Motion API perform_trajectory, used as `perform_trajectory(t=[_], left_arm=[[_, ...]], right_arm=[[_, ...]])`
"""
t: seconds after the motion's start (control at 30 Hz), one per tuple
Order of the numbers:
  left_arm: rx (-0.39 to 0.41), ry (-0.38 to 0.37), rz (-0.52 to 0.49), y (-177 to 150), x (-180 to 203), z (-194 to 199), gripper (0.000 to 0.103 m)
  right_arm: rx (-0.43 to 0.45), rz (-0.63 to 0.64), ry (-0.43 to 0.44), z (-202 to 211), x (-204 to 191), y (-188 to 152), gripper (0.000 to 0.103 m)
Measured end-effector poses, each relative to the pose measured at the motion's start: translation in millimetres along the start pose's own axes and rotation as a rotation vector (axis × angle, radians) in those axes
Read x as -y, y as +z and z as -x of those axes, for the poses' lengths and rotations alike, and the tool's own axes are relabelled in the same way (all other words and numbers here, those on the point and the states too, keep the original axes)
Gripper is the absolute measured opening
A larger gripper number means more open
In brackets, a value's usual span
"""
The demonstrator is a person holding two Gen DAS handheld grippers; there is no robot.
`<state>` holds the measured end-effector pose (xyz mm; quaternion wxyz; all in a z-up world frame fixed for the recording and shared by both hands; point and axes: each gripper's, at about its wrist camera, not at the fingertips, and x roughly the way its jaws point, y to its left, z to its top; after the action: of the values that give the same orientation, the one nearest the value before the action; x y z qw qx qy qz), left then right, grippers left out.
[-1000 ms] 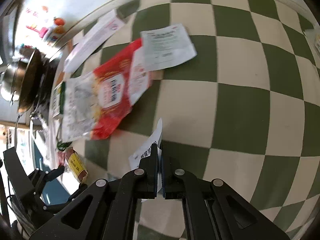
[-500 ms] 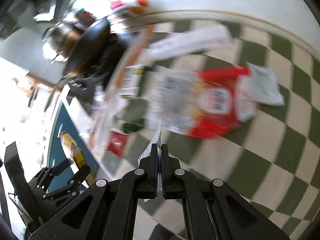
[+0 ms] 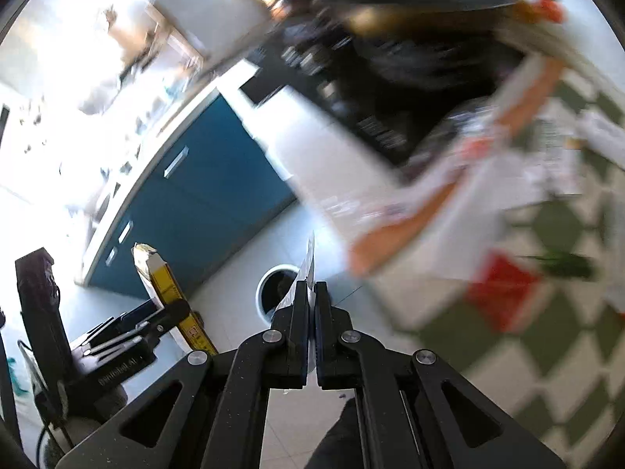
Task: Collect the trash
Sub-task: 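Carry both items to the white bin and open both tools over it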
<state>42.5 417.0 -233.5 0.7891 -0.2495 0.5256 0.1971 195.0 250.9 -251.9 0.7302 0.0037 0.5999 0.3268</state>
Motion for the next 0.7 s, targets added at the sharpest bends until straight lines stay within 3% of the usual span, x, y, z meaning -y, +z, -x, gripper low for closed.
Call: perform_trajectory(t=[0.1, 0.2, 0.27, 0.37, 0.47, 0.6, 0.7], left_arm=[[-0.067, 0.012, 0.128, 4, -95, -61, 0.059], [-0.138, 0.018, 0.237, -1, -182, -144, 0.059], [-0.182, 0.005, 0.289, -6, -226, -198, 0.059], [-0.252, -0.057, 0.376, -19, -281, -290, 0.059], [-0.312, -0.122, 0.442, -28, -318, -377, 0.059], [-0.387, -0.179, 0.500, -38, -343, -464, 0.059], [-0.449, -0.168, 0.512, -47, -352, -510, 0.059]], right_arm=[[-0.050, 0.023, -0.001, -84, -36, -5, 0.002], [-0.107, 0.038, -0.017, -205, -62, -14, 0.002], [-0.136, 0.035, -0.020, -267, -70, -21, 0.002], [-0.203, 0.031, -0.032, -392, -68, -37, 0.002], [-0.274, 0.025, -0.031, -494, -57, -54, 0.002], [-0.335, 0.059, -0.035, -587, -45, -72, 0.002], [-0.388, 0.112, -0.060, -634, -36, -88, 0.002]])
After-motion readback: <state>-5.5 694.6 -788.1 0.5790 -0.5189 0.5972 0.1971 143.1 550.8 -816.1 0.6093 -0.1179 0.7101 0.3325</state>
